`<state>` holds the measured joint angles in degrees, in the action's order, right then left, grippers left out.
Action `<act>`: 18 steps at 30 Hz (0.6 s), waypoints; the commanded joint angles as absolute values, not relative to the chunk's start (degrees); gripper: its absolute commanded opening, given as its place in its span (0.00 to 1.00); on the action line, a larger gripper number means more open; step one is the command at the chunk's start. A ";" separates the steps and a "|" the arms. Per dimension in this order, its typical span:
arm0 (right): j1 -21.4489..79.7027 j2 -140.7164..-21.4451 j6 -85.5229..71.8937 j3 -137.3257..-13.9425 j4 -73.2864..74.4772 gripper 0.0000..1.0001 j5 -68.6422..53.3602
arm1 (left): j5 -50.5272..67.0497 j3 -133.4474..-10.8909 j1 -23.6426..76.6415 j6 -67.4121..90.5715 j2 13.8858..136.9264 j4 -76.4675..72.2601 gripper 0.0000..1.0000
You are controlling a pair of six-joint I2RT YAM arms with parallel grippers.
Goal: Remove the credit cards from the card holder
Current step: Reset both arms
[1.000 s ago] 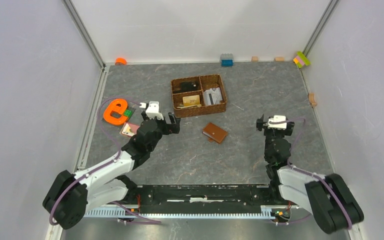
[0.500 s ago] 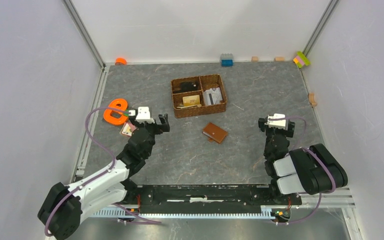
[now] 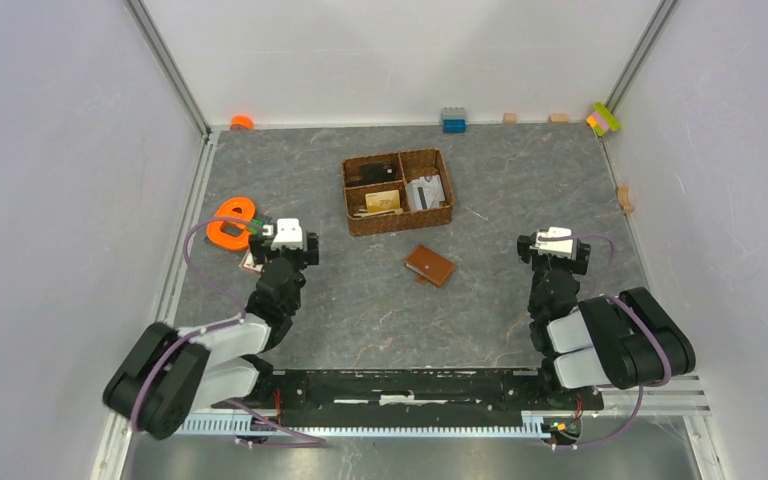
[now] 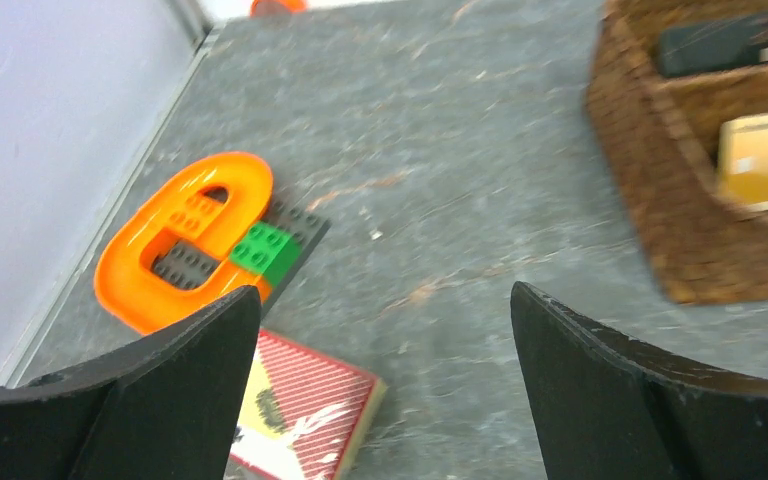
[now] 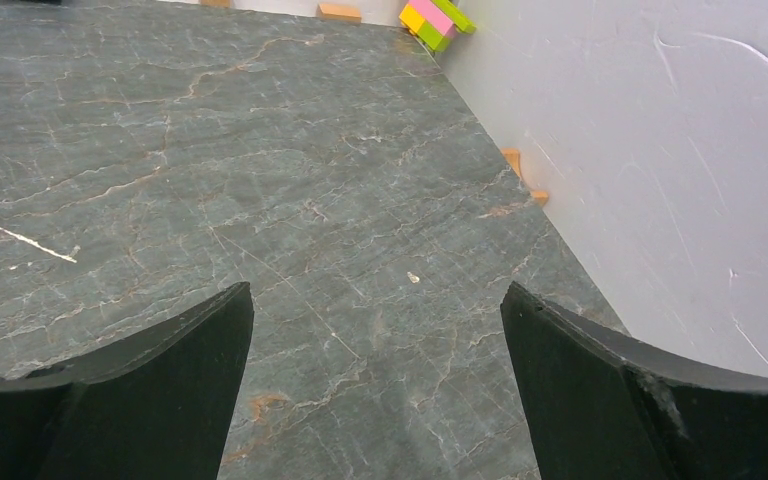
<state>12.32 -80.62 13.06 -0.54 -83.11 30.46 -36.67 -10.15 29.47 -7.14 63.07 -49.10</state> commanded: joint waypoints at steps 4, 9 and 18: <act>12.13 -80.02 12.57 7.32 -88.26 0.98 29.99 | -23.83 -6.36 19.43 -11.93 79.37 -74.38 0.95; 12.18 -80.03 12.57 7.41 -88.32 0.98 30.00 | -18.13 -9.66 11.33 -5.11 85.98 -73.92 1.00; 12.12 -80.00 12.57 7.43 -88.28 0.98 30.01 | -18.97 -12.06 9.90 -2.89 84.95 -68.07 1.00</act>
<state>12.32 -80.62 12.88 -0.54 -83.15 30.44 -18.79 -8.91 10.92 -6.20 85.43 -68.88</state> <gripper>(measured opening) 0.979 0.995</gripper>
